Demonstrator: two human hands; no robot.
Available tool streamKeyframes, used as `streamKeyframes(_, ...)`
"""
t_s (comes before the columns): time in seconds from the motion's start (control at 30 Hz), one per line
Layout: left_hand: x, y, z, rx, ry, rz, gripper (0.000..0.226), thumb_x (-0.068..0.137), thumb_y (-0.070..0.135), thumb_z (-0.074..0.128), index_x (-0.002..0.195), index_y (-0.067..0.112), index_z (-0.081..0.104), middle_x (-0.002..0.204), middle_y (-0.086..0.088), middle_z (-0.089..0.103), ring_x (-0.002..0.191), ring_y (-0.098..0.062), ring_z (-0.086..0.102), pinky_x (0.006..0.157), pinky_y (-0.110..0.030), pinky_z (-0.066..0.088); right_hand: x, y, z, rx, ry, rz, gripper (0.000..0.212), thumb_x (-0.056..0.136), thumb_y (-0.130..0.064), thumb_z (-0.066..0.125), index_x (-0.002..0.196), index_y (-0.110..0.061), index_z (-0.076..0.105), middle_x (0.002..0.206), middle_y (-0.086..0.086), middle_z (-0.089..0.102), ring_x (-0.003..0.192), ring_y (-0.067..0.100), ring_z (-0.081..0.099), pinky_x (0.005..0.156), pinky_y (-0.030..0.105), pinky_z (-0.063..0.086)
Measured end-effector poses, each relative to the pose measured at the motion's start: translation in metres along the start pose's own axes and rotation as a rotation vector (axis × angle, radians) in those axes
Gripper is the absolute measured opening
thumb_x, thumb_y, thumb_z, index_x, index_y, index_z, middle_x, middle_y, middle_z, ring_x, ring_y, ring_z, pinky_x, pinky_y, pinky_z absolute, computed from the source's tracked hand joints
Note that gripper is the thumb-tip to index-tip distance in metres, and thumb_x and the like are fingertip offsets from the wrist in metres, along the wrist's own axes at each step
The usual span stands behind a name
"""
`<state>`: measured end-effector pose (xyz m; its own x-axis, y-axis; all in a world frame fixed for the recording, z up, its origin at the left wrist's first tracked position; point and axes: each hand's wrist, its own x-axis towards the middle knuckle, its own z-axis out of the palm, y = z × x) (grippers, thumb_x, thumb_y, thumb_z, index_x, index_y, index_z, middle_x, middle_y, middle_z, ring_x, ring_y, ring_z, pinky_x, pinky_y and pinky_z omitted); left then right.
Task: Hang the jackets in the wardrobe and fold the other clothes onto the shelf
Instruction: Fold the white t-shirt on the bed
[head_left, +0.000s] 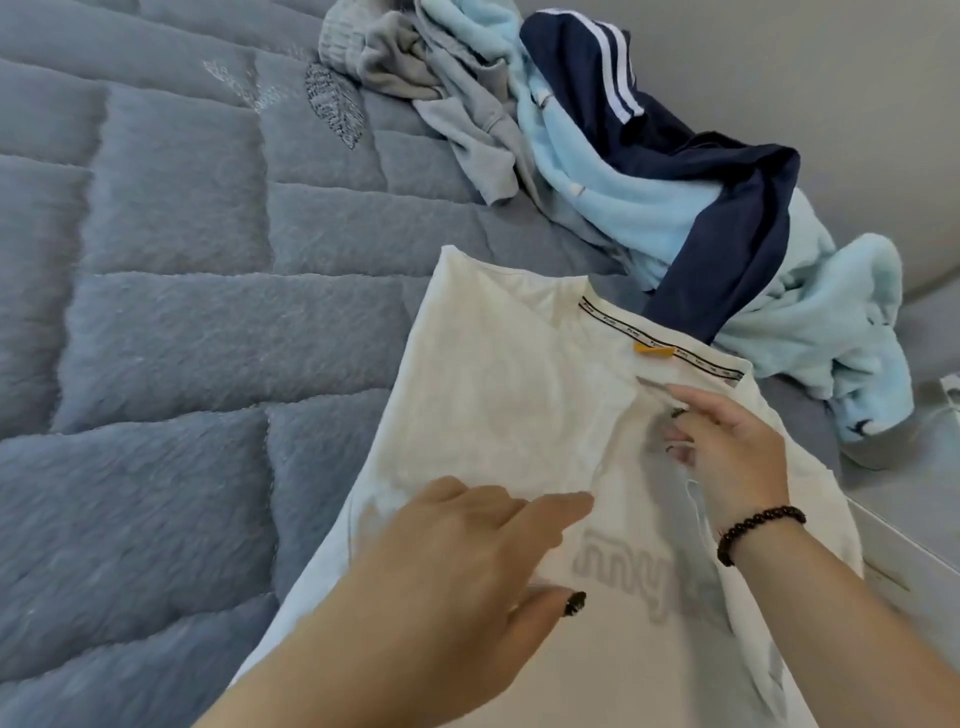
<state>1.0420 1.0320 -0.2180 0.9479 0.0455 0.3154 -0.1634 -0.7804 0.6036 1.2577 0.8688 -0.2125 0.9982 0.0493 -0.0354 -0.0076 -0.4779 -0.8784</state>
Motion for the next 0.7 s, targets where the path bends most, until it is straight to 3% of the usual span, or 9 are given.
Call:
streamKeyframes(0.1,0.001,-0.001,0.007,-0.049,0.003,-0.013,0.043,0.087,0.046,0.046,0.118,0.025,0.065,0.091,0.02,0.07,0.083,-0.001,0.064,0.068,-0.024,0.052,0.012,0.019,-0.024,-0.193,0.132,-0.08,0.036,0.083,0.005,0.05,0.096,-0.021,0.071,0.09,-0.004,0.059,0.067,0.009,0.054,0.061,0.02,0.047)
streamKeyframes(0.2,0.002,-0.005,0.013,0.034,0.026,-0.02,0.04,0.088,0.04,0.046,0.116,0.02,0.068,0.11,0.013,0.07,0.113,-0.012,0.063,0.093,-0.033,0.049,0.011,0.036,-0.029,-0.47,0.086,-0.288,0.039,0.084,0.005,0.048,0.097,-0.028,0.064,0.103,-0.006,0.052,0.086,0.005,0.052,0.083,0.023,0.044)
streamKeyframes(0.27,0.002,-0.007,0.016,0.143,-0.036,-0.047,0.042,0.088,0.039,0.044,0.115,0.02,0.07,0.122,0.01,0.067,0.126,-0.018,0.056,0.103,-0.043,0.046,0.005,0.049,-0.022,-0.532,0.087,-0.356,0.036,0.087,0.002,0.047,0.102,-0.025,0.064,0.107,-0.007,0.05,0.096,0.012,0.052,0.085,0.027,0.04)
streamKeyframes(0.33,0.001,-0.01,0.018,0.266,-0.126,-0.06,0.048,0.089,0.042,0.039,0.119,0.02,0.069,0.133,0.005,0.061,0.132,-0.023,0.049,0.108,-0.048,0.035,0.006,0.058,-0.017,-0.543,0.14,-0.429,0.031,0.087,0.004,0.047,0.106,-0.013,0.065,0.107,0.0,0.052,0.102,0.019,0.051,0.087,0.023,0.036)
streamKeyframes(0.4,-0.001,-0.014,0.02,0.383,-0.215,-0.034,0.054,0.092,0.047,0.033,0.128,0.02,0.064,0.142,0.001,0.052,0.135,-0.027,0.043,0.104,-0.046,0.027,0.009,0.061,-0.015,-0.567,0.178,-0.495,0.03,0.084,0.007,0.049,0.105,-0.007,0.065,0.108,0.009,0.054,0.105,0.025,0.048,0.087,0.022,0.035)
streamKeyframes(0.53,-0.002,-0.017,0.016,0.431,-0.332,-0.03,0.057,0.096,0.053,0.028,0.142,0.025,0.049,0.152,0.004,0.039,0.141,-0.025,0.034,0.106,-0.043,0.023,0.008,0.063,-0.013,-0.535,0.188,-0.563,0.029,0.078,0.009,0.053,0.099,-0.005,0.066,0.105,0.01,0.057,0.102,0.027,0.049,0.084,0.036,0.04)
streamKeyframes(0.63,0.008,-0.012,0.013,0.338,-0.399,-0.16,0.066,0.09,0.074,0.007,0.148,0.047,0.028,0.153,0.035,0.018,0.144,-0.002,0.018,0.11,-0.02,0.009,0.008,0.065,-0.014,-0.532,0.215,-0.428,0.02,0.083,-0.004,0.052,0.095,-0.015,0.064,0.104,-0.004,0.054,0.096,0.016,0.048,0.073,0.029,0.032)
streamKeyframes(0.7,0.04,-0.015,0.01,0.345,-0.403,-0.253,0.082,0.074,0.086,-0.011,0.145,0.055,0.016,0.132,0.043,0.02,0.122,0.007,0.022,0.102,-0.015,0.01,0.012,0.067,-0.015,-0.512,0.215,-0.431,0.018,0.083,-0.005,0.052,0.094,-0.011,0.064,0.103,0.0,0.056,0.096,0.021,0.051,0.076,0.033,0.038)
